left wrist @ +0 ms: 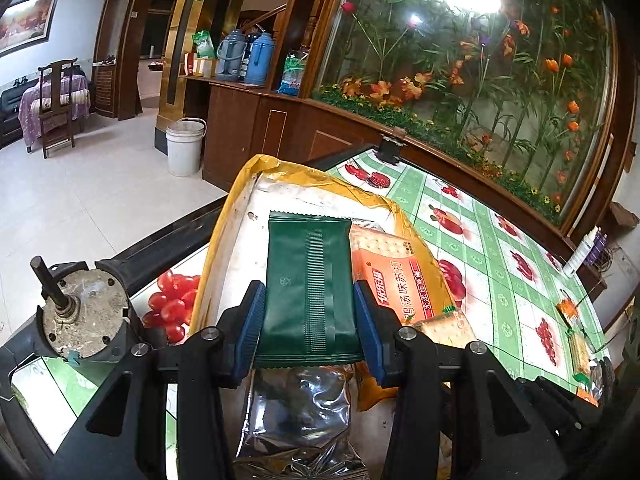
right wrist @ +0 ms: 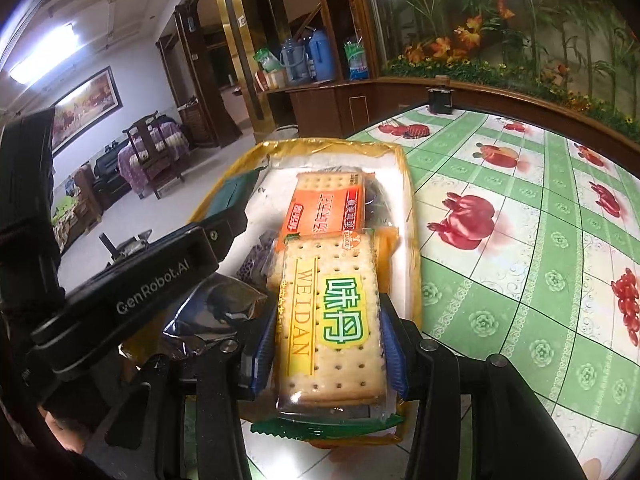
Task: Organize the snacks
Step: 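Carry the green packet and WEIDAN pack over the tray with both grippers, then open both grippers to drop the green packet and WEIDAN pack into the tray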
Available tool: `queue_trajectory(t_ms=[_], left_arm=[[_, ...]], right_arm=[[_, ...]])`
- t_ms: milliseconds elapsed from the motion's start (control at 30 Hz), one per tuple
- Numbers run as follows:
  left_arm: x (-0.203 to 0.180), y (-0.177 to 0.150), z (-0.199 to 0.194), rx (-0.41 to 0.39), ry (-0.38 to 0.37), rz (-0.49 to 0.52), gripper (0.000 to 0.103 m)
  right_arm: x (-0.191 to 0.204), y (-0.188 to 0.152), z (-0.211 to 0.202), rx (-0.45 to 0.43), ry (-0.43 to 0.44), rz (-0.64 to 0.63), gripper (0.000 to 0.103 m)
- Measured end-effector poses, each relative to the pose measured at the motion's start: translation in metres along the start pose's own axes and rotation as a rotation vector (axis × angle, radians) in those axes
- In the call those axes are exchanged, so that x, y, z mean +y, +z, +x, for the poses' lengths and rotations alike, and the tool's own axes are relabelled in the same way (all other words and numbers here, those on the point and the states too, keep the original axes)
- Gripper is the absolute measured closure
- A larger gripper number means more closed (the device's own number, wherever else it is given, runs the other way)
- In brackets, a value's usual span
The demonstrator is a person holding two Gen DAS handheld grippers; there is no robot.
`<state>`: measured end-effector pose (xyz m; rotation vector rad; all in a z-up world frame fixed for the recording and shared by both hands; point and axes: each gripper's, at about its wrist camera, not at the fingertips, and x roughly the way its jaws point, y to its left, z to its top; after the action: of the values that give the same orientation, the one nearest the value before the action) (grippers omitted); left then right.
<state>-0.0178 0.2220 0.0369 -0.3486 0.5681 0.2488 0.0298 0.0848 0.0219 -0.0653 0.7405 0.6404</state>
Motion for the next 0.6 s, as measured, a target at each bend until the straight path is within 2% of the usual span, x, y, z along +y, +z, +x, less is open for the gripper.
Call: queue_trajectory(t_ms=[267,433,600], left_arm=[[0.002,0.001,-0.006,-0.029,0.015,0.004,0.059],[0.005,0.002,-0.014,-0.078,0.016,-0.003,0.059],[0.007,0.004,-0.017,-0.101,0.022,-0.01,0.059]], right_arm=[[0.002,-0.004,0.005,0.006,0.023,-0.026,0.054],[0.006,-0.004,-0.003,-0.014,0.022,-0.058,0.054],[0.006,-0.007,-0.018,-0.015,0.039,-0.086,0.044]])
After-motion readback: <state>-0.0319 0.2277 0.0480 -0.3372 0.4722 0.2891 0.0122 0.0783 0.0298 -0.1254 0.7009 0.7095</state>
